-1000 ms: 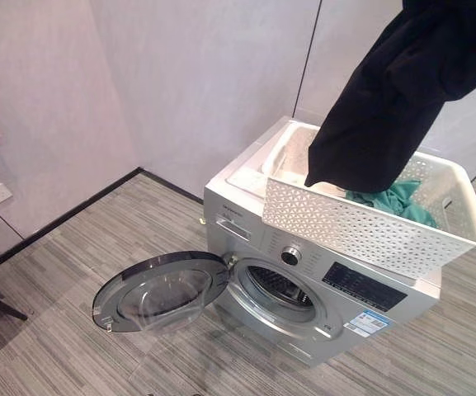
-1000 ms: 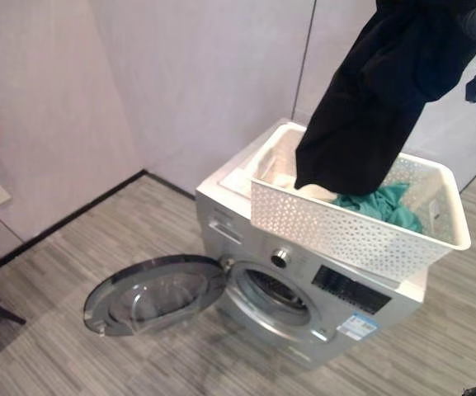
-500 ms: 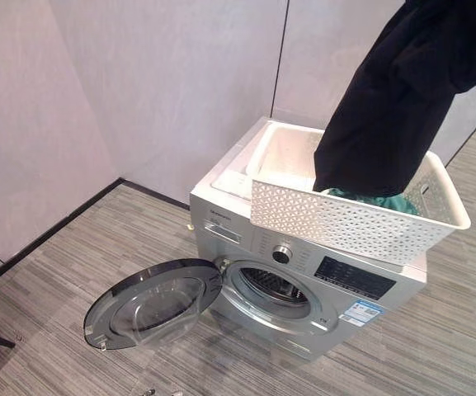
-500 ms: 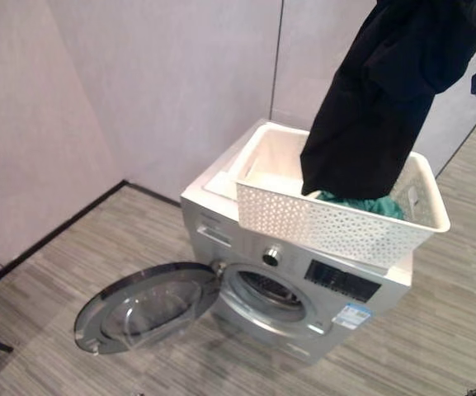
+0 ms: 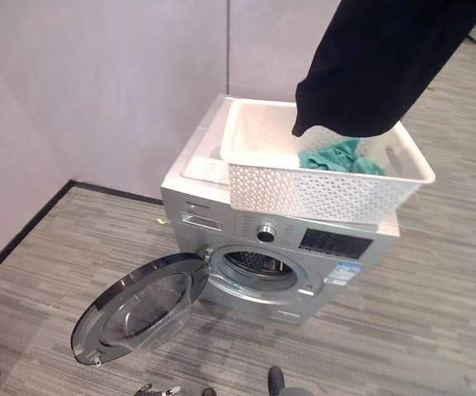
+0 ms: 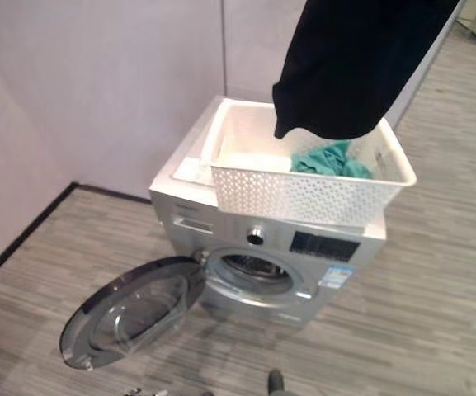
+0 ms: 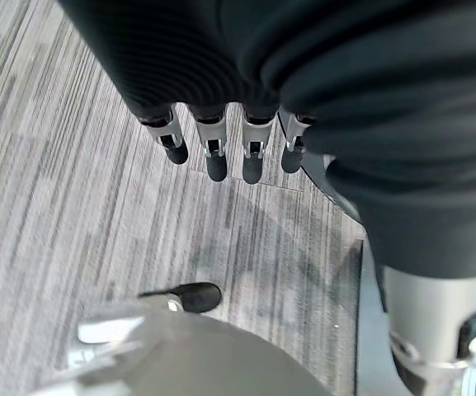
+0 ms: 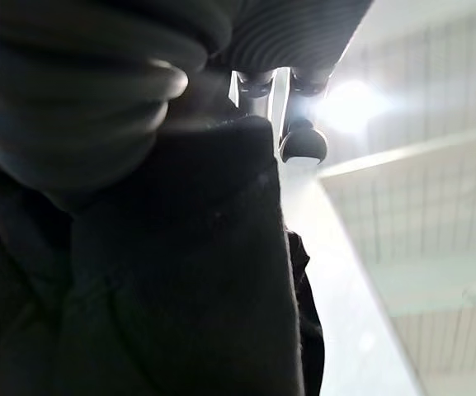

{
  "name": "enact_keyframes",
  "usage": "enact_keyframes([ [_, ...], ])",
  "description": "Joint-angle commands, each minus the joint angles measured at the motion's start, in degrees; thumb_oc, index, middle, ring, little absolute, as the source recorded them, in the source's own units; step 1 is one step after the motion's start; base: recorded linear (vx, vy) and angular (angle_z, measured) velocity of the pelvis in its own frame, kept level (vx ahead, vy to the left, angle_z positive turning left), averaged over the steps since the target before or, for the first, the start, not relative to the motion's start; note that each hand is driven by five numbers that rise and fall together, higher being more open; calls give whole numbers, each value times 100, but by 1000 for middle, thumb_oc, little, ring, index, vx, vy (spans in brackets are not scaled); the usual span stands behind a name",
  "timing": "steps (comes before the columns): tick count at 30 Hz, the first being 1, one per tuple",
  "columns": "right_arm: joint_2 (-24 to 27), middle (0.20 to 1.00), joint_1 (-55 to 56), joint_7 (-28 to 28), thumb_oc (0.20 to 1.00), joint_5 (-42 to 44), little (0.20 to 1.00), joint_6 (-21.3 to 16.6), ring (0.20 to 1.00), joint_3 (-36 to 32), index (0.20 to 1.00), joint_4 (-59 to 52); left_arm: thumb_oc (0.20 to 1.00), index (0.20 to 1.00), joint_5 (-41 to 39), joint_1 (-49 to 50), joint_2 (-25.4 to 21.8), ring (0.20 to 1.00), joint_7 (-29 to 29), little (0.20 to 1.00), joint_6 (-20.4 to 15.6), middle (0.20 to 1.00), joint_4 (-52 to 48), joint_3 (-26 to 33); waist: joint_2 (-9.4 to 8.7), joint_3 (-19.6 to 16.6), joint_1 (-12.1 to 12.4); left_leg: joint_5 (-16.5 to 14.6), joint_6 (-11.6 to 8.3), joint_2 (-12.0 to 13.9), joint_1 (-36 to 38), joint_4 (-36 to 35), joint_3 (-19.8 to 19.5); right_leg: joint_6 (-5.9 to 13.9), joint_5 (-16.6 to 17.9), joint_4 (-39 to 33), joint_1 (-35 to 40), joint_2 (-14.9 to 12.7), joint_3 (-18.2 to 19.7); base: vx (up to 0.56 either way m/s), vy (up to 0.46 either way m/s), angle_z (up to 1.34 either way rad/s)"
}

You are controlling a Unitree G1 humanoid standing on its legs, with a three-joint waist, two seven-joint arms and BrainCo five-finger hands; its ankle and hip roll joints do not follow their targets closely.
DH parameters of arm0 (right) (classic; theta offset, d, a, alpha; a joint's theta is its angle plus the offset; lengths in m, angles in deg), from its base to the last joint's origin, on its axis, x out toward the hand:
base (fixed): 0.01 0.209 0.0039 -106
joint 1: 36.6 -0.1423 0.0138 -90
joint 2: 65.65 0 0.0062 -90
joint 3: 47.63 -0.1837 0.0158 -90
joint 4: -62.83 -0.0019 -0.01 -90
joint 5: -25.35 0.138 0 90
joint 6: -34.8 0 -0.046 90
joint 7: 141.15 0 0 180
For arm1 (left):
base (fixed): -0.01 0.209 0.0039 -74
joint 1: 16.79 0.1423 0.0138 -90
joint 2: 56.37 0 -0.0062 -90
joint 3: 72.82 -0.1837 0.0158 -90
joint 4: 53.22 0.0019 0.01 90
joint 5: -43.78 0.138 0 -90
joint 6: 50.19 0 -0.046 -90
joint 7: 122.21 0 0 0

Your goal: Grab the laundry basket,head to the washer,open it,put in the laundry and shut it.

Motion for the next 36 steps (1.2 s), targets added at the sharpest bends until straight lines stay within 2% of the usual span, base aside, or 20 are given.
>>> enact_keyframes([
  [1, 53, 200, -292, 307, 200, 499, 200, -121, 200, -392, 200, -64, 1000, 1000, 94, 190, -352, 1000, 51, 1000, -124, 1000, 371, -75, -122, -664, 335, -384, 116, -168, -350, 270, -144, 354, -416, 853, -208, -427, -86, -38, -15, -57],
  [5, -207, 200, 84, 180, 200, 521, 200, -249, 200, -651, 200, -390, 1000, 1000, 77, 280, -355, 1000, 63, 1000, -142, 1000, 321, 28, -144, -754, 470, -311, 115, -149, -401, 201, 129, 330, -619, 906, -28, -362, -203, -89, -79, -69],
  [6, -455, 200, 363, 106, 200, 575, 200, -371, 200, -795, 200, -660, 1000, 1000, 11, 303, -340, 1000, 76, 1000, -162, 1000, 271, 115, -136, -755, 517, -302, 113, -123, -427, 193, 244, 319, -777, 992, 78, -322, -279, -65, -70, -64],
  [8, -602, 200, 599, 34, 200, 581, 200, -427, 200, -922, 200, -822, 1000, 1000, -13, 312, -340, 1000, 82, 1000, -179, 1000, 223, 134, -161, -763, 556, -289, 110, -117, -462, 212, 299, 317, -851, 964, 154, -283, -275, -93, -139, -65],
  [9, -970, 200, 1154, -161, 200, 463, 200, -500, 200, -1187, 200, -1346, 1000, 1000, -106, 289, -355, 1000, 107, 1000, -205, 1000, 110, 235, -239, -730, 620, -229, 82, -97, -538, 249, 416, 267, -833, 853, 194, -211, -216, -88, -162, -41],
  [10, -975, 200, 1185, -166, 200, 458, 200, -494, 200, -1217, 200, -1364, 1000, 1000, -106, 291, -364, 1000, 107, 1000, -205, 1000, 109, 233, -247, -734, 629, -229, 81, -95, -538, 248, 424, 267, -831, 852, 191, -209, -208, -109, -214, -29],
  [11, -1338, 200, 1571, -373, 200, 476, 200, -643, 200, -1242, 200, -1772, 1000, 1000, -125, 278, -309, 1000, 149, 1000, -256, 1000, -11, 334, -259, -730, 690, -205, 45, -85, -546, 214, 510, 251, -912, 581, 301, -212, -228, -33, -99, -32],
  [12, -1360, 200, 1645, -391, 200, 464, 200, -632, 200, -1305, 200, -1821, 1000, 1000, -122, 294, -326, 1000, 152, 1000, -255, 1000, -18, 335, -275, -747, 696, -200, 40, -79, -544, 207, 519, 246, -891, 539, 316, -202, -224, -60, -221, -45],
  [13, -1783, 200, 2320, -677, 200, 615, 200, -786, 200, -1451, 200, -2313, 1000, 1000, -149, 243, -259, 1000, 178, 1000, -312, 1000, -230, 336, -306, -723, 750, -130, -30, -27, -577, 171, 523, 197, -941, 266, 422, -135, -211, -45, -181, -34],
  [15, -1996, 200, 2634, -791, 200, 686, 200, -872, 200, -1484, 200, -2530, 1000, 1000, -164, 216, -231, 1000, 197, 1000, -341, 1000, -309, 331, -316, -708, 755, -78, -72, 4, -600, 145, 502, 167, -946, 180, 446, -85, -216, -60, -175, -25],
  [16, -2343, 200, 3313, -1096, 200, 933, 200, -1064, 200, -1493, 200, -2991, 1000, 1000, -315, 153, -201, 1000, 232, 1000, -436, 1000, -720, 333, -318, -645, 757, 30, -155, 56, -676, 113, 428, 130, -935, 45, 503, -27, -316, -79, -149, -16],
  [19, -2751, 200, 4428, -1612, 200, 1397, 200, -1307, 200, -1447, 200, -3545, 1000, 1000, -540, 169, -244, 1000, 266, 1000, -702, 1000, -1878, 148, -296, -540, 737, 163, -246, 91, -793, 86, 285, 91, -944, -124, 611, 36, -468, -86, -141, 31],
  [24, -2946, 200, 5621, -2321, 200, 1930, 200, -1459, 200, -1313, 200, -4126, 1000, 1000, -668, 599, -594, 1000, 74, 1000, -939, 1000, -4187, -168, -196, -519, 729, 322, -319, 113, -942, 39, 103, 36, -929, -302, 702, 99, -643, -44, -53, 46],
  [27, -3015, 200, 5939, -2681, 200, 2222, 200, -1496, 200, -1066, 200, -4279, 1000, 1000, -318, 715, -924, 1000, -96, 1000, -995, 1000, -5275, -454, -152, -547, 708, 359, -351, 110, -954, 14, 37, 11, -956, -326, 778, 105, -750, 1, -23, 16],
  [31, -3085, 200, 5998, -2912, 200, 2556, 200, -1438, 200, -671, 200, -4290, 1000, 1000, -320, 558, -1187, 1000, -271, 1000, -1029, 1000, -6092, -715, -125, -572, 684, 380, -380, 94, -931, 10, 14, -11, -974, -319, 844, 107, -799, 14, -20, 16],
  [36, -3223, 200, 5828, -2971, 200, 2759, 200, -1321, 200, -366, 200, -4246, 1000, 1000, -642, 194, -1373, 1000, -599, 1000, -893, 1000, -6657, -1202, -55, -592, 603, 403, -403, 86, -909, -14, -11, -33, -990, -305, 887, 111, -892, 8, -11, 18],
])
